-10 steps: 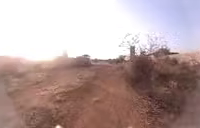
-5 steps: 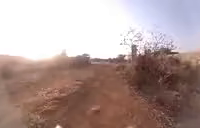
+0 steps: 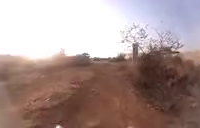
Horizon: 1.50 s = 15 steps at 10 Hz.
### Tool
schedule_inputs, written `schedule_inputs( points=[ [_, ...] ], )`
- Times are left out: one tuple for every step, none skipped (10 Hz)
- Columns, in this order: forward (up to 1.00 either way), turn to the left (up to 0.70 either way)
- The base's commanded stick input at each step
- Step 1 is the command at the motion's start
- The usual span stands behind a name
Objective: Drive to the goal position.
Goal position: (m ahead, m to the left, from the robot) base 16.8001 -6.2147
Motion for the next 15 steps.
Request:
schedule_inputs(
  points=[
    [0.69,0.0],
    [0.69,0.0],
    [0.69,0.0],
    [0.69,0.0],
    [0.69,-0.03],
    [0.69,-0.3],
    [0.69,-0.21],
    [0.69,0.0],
    [0.69,0.0],
    [0.69,0.0],
    [0.69,-0.07],
    [0.69,-0.22],
    [0.69,-0.21],
    [0.69,0.0],
    [0.69,0.0]
  ],
)
